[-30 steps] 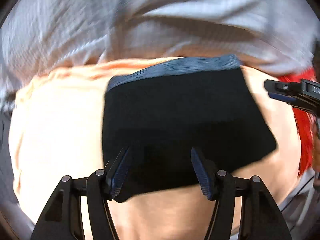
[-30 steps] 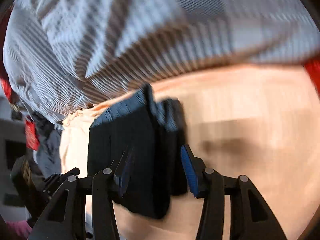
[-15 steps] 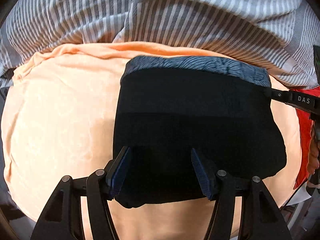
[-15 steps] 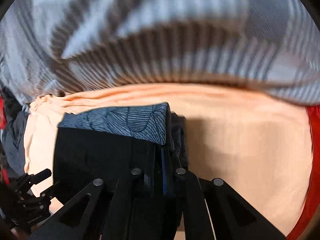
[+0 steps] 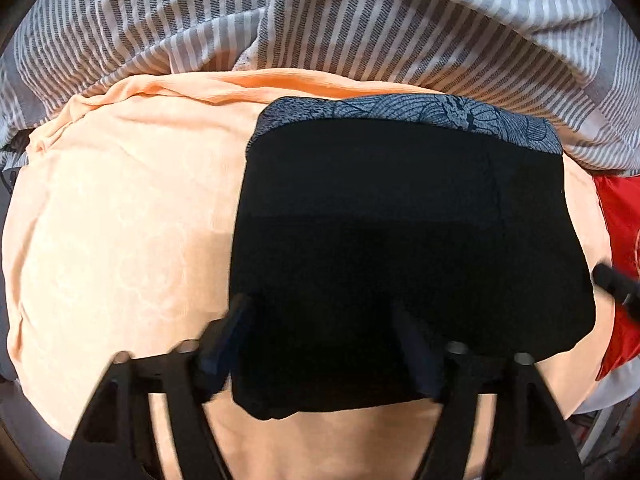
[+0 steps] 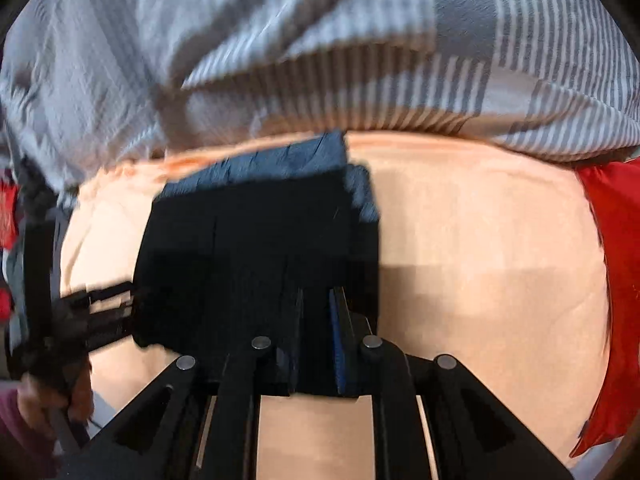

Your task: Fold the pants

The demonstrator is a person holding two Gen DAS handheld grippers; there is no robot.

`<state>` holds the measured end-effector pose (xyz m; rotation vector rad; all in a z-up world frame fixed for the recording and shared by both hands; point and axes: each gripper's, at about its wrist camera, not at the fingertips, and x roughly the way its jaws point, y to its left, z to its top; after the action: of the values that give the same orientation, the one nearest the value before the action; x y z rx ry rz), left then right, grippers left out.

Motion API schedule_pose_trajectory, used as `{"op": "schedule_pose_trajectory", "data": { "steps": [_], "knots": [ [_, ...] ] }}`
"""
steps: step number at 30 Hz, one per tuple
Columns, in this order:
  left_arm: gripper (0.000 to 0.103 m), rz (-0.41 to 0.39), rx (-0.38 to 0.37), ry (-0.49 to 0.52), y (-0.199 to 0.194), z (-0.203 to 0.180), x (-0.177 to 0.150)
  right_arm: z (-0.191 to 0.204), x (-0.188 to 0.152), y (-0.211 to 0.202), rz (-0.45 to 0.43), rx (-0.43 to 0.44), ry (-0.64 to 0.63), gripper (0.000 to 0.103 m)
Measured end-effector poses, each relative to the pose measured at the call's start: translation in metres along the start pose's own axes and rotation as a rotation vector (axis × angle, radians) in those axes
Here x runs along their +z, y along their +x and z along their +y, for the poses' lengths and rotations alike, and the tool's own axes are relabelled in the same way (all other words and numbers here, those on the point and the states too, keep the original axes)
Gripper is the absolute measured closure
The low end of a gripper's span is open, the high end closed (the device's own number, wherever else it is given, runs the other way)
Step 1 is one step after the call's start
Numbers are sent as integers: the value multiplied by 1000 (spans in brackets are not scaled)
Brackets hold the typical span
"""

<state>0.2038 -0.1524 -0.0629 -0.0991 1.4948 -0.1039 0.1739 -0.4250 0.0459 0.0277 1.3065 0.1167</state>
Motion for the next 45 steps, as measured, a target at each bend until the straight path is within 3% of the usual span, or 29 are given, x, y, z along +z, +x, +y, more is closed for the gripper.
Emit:
{"op": "schedule_pose_trajectory", "data": {
  "steps": [4, 10, 21, 25, 26, 28, 29, 30, 32, 38, 45],
  "knots": [
    [25, 4, 10, 13, 6, -4, -1, -5, -21, 29, 81, -37, 26, 88],
    [25, 3, 18, 22, 9, -7, -1, -32, -30, 29, 96, -51, 107, 84],
    [25, 4, 35, 32, 6, -12, -3, -30, -36, 27, 107, -61, 109, 84],
    [25, 2, 1, 24, -3, -7, -1, -33, -38, 20, 111, -51, 112, 83],
    [25, -6, -13, 23, -7, -4, 1, -36, -37, 17, 107, -39, 119, 77],
    [25, -22, -59, 12, -14, 9, 6, -43, -33, 10, 85, 11, 142, 54],
    [25, -25, -90, 4, -16, 16, 10, -48, -30, 6, 70, 49, 152, 33],
    [25, -27, -118, -8, -18, 24, 14, -52, -27, 3, 52, 83, 159, 22],
    [25, -25, -168, -26, -17, 40, 24, -60, -16, 1, 21, 148, 155, 21],
    [25, 70, -316, -35, 13, 67, 49, -81, 19, 40, 68, 298, 131, 21],
    [25, 169, -401, 35, 50, 63, 53, -104, 28, 85, 141, 514, 203, 21]
  ]
}}
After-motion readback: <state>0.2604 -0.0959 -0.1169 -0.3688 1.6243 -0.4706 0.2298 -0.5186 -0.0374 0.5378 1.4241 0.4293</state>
